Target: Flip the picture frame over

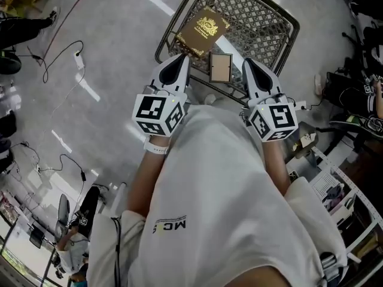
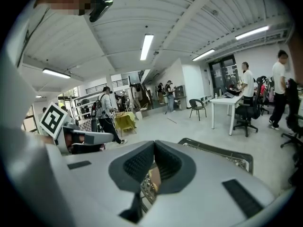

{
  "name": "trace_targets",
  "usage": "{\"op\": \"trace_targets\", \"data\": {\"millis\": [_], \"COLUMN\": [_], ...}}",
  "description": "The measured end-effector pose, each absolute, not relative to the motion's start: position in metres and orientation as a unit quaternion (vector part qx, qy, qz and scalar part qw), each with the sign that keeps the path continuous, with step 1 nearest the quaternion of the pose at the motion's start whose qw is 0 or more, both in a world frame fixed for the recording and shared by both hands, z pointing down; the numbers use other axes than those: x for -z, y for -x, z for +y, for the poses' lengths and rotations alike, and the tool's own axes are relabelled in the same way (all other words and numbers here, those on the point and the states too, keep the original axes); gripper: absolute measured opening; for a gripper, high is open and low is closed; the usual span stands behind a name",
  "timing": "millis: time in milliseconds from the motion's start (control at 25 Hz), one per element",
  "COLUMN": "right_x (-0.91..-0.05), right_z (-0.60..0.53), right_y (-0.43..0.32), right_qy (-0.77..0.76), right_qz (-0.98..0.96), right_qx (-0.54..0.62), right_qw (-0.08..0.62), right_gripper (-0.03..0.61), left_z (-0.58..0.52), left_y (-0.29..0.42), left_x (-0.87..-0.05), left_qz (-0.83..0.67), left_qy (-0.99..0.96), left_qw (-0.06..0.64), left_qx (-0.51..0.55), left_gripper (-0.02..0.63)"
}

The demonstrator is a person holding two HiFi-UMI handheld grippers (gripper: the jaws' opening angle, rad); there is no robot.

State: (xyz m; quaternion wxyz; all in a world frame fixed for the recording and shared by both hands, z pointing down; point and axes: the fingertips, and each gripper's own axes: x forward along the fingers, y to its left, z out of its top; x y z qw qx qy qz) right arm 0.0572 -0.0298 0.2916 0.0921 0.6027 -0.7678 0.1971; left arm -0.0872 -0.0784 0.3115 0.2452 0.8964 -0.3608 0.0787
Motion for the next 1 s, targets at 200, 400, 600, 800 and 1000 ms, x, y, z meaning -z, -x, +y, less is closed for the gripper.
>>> {"op": "trace_targets", "data": {"millis": [200,400,600,800,1000], "right_x": [-0.301,-0.32,-0.333,-0.353,-0.369], "right_z": [-0.039,-0.033,-0.025,-0.013,-0.006], "right_y": [-0.065,-0.077,-0.086,-0.087,-0.083], "right_qy": [-0.591,-0.566,-0.544,-0.514,-0.49], "right_qz": [-0.773,-0.788,-0.805,-0.822,-0.834], "right_qx": [-0.202,-0.207,-0.203,-0.207,-0.21], "right_qw": [0.106,0.124,0.123,0.13,0.141], "right_gripper": [0.018,0.018,0.018,0.02,0.02], "left_z": [-0.083,-0.075,-0.06,-0.044,-0.034], "left_y": [0.075,0.063,0.046,0.038,0.036], "left_x": [-0.32,-0.334,-0.343,-0.354,-0.359], "left_qz": [-0.358,-0.371,-0.376,-0.38,-0.386], "left_qy": [-0.894,-0.885,-0.886,-0.883,-0.879], "left_qw": [0.255,0.266,0.252,0.249,0.252], "left_qx": [-0.084,-0.087,-0.1,-0.113,-0.125], "left_gripper": [0.025,0.025,0.025,0.025,0.025]}}
